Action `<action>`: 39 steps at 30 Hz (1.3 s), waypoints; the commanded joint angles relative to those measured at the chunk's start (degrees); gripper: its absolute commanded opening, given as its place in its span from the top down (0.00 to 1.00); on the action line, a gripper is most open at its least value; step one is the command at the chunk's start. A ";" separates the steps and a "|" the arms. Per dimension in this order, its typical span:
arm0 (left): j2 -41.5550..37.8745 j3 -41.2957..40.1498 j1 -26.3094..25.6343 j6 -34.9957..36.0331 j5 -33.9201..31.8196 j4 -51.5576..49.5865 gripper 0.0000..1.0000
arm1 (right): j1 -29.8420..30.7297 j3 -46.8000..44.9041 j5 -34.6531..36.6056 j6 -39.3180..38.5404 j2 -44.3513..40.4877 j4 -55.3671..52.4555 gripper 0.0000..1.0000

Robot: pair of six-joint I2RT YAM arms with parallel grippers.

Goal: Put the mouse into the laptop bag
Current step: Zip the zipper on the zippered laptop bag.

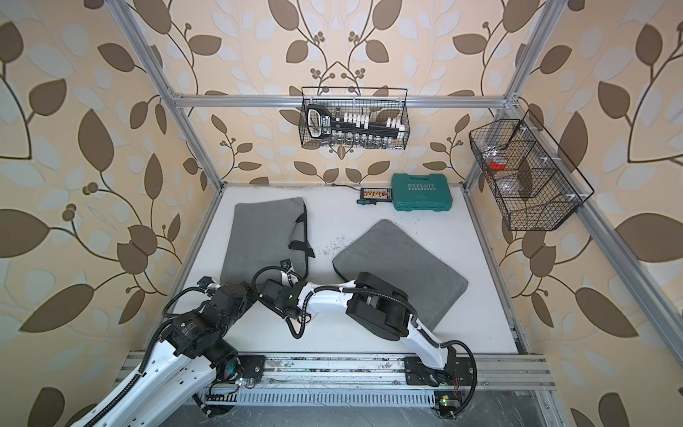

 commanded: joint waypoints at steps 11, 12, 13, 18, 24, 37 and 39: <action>11.76 -5.02 15.17 5.42 34.68 24.29 0.03 | 0.50 -17.21 -11.91 -8.72 -10.32 17.65 1.00; 12.10 -5.26 15.17 5.33 35.00 25.03 0.03 | 0.66 -17.79 -12.29 -9.01 -10.49 18.32 1.00; 12.24 -5.52 15.26 5.17 35.11 25.47 0.02 | 0.62 -18.28 -12.63 -9.24 -10.59 19.05 1.00; 13.72 -6.50 15.41 4.58 35.80 28.30 0.01 | 1.38 -21.54 -13.92 -10.96 -11.85 23.39 1.00; 20.15 -6.98 16.05 4.68 37.58 33.40 0.01 | 4.30 -23.06 -10.50 -12.27 -13.03 24.77 1.00; 18.26 -6.81 16.49 5.55 28.65 30.58 0.40 | 8.66 -24.73 -10.06 -14.77 -15.00 28.63 1.00; 17.42 -7.03 16.65 5.55 27.87 29.94 0.54 | 9.04 -25.30 -9.46 -14.82 -15.25 28.96 1.00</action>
